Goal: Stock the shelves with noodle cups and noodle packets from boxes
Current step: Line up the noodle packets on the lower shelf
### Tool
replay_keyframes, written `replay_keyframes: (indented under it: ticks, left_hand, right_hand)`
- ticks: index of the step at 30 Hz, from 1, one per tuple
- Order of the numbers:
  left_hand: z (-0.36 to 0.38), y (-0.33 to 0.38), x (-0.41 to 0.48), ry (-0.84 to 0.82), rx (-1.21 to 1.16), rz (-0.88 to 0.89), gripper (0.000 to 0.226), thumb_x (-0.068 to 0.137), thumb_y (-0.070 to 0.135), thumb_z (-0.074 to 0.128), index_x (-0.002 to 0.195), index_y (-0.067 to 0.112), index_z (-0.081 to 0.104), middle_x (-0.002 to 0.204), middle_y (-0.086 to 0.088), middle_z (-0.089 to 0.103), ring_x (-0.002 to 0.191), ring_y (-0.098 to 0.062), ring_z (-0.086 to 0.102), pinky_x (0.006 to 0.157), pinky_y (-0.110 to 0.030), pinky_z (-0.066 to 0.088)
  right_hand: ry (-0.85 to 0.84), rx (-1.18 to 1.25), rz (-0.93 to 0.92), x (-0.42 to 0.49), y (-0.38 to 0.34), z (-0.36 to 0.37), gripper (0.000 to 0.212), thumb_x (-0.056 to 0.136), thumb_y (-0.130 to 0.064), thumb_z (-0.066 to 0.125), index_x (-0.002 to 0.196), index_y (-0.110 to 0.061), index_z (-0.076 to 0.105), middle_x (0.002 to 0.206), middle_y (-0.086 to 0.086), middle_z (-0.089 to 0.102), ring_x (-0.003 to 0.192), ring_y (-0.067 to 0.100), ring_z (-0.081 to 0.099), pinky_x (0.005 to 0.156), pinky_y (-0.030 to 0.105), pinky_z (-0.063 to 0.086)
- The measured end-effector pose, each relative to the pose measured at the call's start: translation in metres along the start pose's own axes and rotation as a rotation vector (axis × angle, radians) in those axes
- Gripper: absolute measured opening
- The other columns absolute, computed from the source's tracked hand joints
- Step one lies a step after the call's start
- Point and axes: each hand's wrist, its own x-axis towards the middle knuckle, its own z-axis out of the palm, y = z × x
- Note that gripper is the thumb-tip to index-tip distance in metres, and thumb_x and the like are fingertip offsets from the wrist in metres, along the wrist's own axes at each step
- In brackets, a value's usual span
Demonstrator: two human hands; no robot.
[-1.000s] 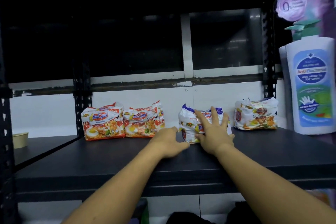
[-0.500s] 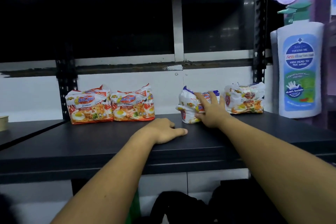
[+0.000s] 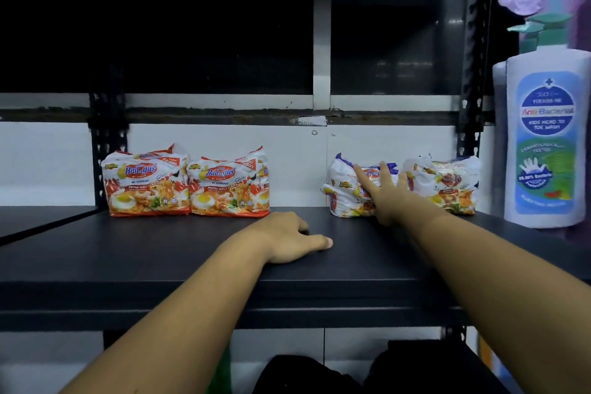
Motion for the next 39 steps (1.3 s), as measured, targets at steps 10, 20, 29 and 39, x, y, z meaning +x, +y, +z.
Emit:
replay_keyframes:
  ticks: [10,20,29,39]
  left_hand:
    - [-0.001,0.001,0.0,-0.003,0.006,0.01,0.057,0.086,0.078,0.053,0.092,0.024,0.073,0.095,0.004,0.068,0.091,-0.014,0.064,0.078,-0.034,0.051]
    - [-0.002,0.001,-0.003,-0.016,-0.001,0.021,0.057,0.088,0.078,0.052,0.092,0.024,0.073,0.096,0.004,0.069,0.091,-0.013,0.065,0.085,-0.036,0.052]
    - [-0.002,0.002,-0.003,-0.016,0.011,0.019,0.064,0.087,0.079,0.051,0.112,0.024,0.073,0.116,0.007,0.069,0.108,-0.013,0.064,0.101,-0.041,0.051]
    - [-0.001,-0.003,0.0,0.0,0.002,0.036,0.062,0.086,0.08,0.052,0.103,0.024,0.074,0.106,0.006,0.07,0.099,-0.012,0.065,0.095,-0.038,0.053]
  right_hand:
    - [0.349,-0.349,-0.045,-0.007,-0.01,-0.003,0.083,0.089,-0.032,0.067,0.154,-0.033,0.015,0.151,0.014,0.027,0.133,0.044,0.035,0.101,0.055,0.045]
    - [0.303,-0.19,-0.107,-0.01,-0.006,0.006,0.074,0.093,-0.021,0.058,0.151,-0.046,0.019,0.152,0.009,0.024,0.136,0.039,0.029,0.096,0.054,0.048]
    - [0.045,-0.023,-0.133,0.01,0.013,0.017,0.086,0.103,-0.031,0.051,0.158,-0.05,-0.013,0.167,0.004,-0.028,0.155,0.035,-0.021,0.124,0.058,0.018]
    - [-0.067,0.04,-0.105,0.014,0.016,0.013,0.084,0.106,-0.03,0.045,0.153,-0.055,-0.02,0.164,0.002,-0.035,0.152,0.033,-0.029,0.125,0.06,0.007]
